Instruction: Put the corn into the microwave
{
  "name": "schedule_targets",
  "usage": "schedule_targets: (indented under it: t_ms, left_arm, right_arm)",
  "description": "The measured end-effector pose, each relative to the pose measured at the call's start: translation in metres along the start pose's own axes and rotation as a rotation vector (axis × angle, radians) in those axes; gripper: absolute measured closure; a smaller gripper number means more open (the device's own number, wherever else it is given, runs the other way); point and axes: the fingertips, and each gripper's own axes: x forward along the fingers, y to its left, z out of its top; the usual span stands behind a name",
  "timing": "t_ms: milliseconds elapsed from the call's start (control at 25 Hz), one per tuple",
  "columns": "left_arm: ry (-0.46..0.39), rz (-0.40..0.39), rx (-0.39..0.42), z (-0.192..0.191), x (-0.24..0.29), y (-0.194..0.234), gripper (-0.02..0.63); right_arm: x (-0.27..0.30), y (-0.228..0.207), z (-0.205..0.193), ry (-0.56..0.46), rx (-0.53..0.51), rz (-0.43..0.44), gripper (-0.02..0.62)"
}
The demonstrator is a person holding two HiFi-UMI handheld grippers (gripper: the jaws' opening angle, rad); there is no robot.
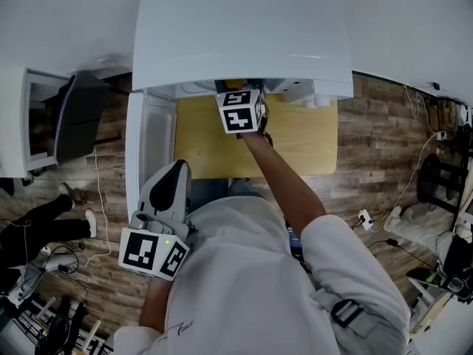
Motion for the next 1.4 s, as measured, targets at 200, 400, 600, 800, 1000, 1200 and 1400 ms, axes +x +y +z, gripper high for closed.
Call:
schedule_targets:
  t_ms: [200, 400, 600, 800, 1000, 1200, 1400]
  left_arm:
    - [-0.004, -0.008, 0.007, -0.001, -0.001, -0.005, 0.617]
    - [-0.008, -0.012, 0.011, -0.002, -0.003, -0.009, 0.617]
    - [-0.014, -0.015, 0.006, -0.003, -0.005, -0.012, 0.617]
    - [-0.017, -0.032, 0.011, -0.004, -0.003, -0.019, 0.617]
    - [-0.026, -0.043, 0.014, -0.004, -0.004, -0.026, 0.617]
    - [-0.037, -0.045, 0.014, -0.004, -0.005, -0.027, 0.617]
    - [-0.038, -0.044, 0.01, -0.008, -0.007, -0.03, 0.617]
  right_arm:
    - [-0.008, 0.0, 0.002, -0.012, 0.007, 0.005, 0.307]
    - [-0.015, 0.0, 0.002, -0.017, 0.011, 0.007, 0.325]
    - [-0.024, 0.002, 0.003, -0.023, 0.031, 0.029, 0.325]
    - [-0.035, 0.004, 0.006, -0.039, 0.05, 0.056, 0.325]
    - [-0.047, 0.003, 0.005, -0.042, 0.073, 0.066, 0.339]
    - [-0.06, 0.003, 0.005, -0.049, 0.079, 0.073, 0.357]
    - [-0.073, 0.003, 0.0, -0.042, 0.093, 0.084, 0.37]
